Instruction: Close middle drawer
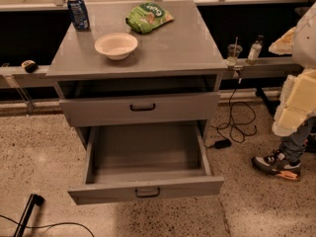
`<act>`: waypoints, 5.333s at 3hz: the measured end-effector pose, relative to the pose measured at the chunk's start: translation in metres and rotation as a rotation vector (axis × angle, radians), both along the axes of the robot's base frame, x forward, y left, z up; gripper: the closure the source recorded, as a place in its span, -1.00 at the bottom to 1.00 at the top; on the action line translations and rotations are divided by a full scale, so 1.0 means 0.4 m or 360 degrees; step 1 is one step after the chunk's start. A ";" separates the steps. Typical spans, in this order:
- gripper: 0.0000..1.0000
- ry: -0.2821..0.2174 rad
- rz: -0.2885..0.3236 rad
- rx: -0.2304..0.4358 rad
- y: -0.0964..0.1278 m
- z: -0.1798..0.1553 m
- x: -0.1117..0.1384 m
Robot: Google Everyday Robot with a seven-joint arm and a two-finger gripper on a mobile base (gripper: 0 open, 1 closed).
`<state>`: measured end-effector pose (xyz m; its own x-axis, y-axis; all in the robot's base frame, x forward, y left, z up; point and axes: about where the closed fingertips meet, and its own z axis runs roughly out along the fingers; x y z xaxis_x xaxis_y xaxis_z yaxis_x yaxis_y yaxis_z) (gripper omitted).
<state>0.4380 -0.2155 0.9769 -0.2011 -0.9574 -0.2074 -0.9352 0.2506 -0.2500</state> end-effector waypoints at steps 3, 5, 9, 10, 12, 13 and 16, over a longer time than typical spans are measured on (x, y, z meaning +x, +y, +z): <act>-1.00 0.0424 0.0428 0.0412 0.068 -0.561 -0.065; -1.00 0.0372 0.0602 0.0489 0.131 -0.575 -0.042; -1.00 -0.0091 0.0946 0.1077 0.373 -0.785 0.112; -1.00 0.0081 0.0728 0.1042 0.340 -0.920 0.077; -0.17 0.0164 0.0422 0.1116 0.333 -1.242 -0.019; 0.27 0.0143 0.0450 0.1111 0.351 -1.319 -0.022; 1.00 0.0098 0.0404 0.1030 0.357 -1.350 0.009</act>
Offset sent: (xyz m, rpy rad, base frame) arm -0.0508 0.0504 -0.3231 0.2598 0.4772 0.3425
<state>0.4416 -0.0726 0.4370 -0.0171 -0.6643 -0.7473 -0.9923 0.1031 -0.0690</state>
